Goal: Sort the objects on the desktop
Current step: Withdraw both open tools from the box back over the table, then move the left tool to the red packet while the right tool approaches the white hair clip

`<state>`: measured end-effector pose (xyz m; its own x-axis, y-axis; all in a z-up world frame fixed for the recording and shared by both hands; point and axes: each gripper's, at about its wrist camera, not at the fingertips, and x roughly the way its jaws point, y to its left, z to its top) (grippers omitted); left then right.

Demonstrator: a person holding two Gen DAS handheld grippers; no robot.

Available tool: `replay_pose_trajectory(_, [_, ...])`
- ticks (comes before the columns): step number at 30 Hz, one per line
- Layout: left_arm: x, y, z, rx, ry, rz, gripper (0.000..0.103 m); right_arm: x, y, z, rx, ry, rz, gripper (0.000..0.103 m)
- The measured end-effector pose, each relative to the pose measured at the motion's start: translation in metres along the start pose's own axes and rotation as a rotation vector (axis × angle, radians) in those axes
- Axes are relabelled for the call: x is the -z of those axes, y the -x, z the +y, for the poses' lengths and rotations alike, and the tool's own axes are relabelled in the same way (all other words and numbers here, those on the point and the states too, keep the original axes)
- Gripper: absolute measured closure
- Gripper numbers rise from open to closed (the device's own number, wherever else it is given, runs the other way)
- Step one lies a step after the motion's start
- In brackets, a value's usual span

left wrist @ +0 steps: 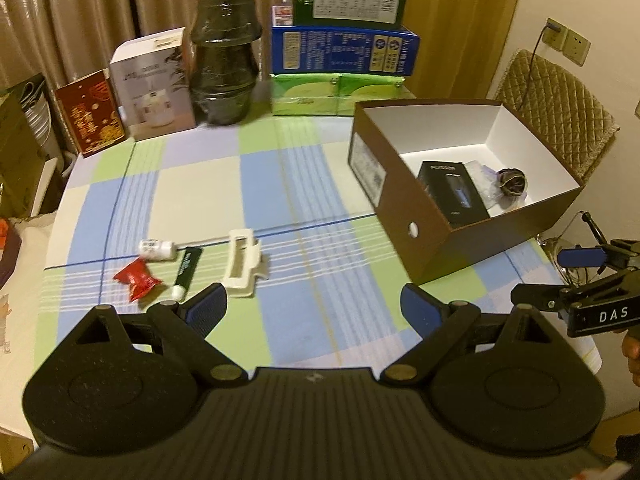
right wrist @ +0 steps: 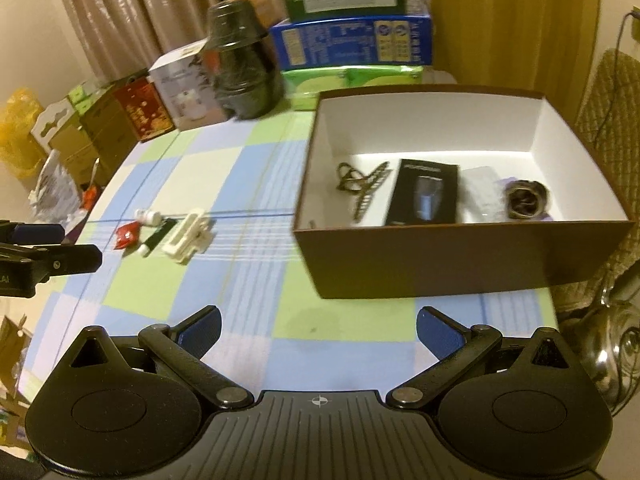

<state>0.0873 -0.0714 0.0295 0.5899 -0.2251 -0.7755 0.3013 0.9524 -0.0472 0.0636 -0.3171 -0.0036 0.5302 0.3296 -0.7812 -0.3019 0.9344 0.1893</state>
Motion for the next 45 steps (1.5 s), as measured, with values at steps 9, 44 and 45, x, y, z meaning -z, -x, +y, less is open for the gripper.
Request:
replay_pose_trajectory(9, [0.015, 0.016, 0.036, -0.023, 0.029, -0.003, 0.011, 0.004, -0.009, 0.042, -0.051, 0.043, -0.004, 0.002])
replay_pose_trajectory(44, [0.046, 0.009, 0.16, -0.142, 0.103, 0.043, 0.011, -0.002, -0.103, 0.163, -0.064, 0.114, -0.019, 0.002])
replay_pose_trajectory(45, [0.045, 0.006, 0.163, -0.146, 0.107, 0.047, 0.011, -0.003, -0.107, 0.165, -0.064, 0.114, -0.027, 0.002])
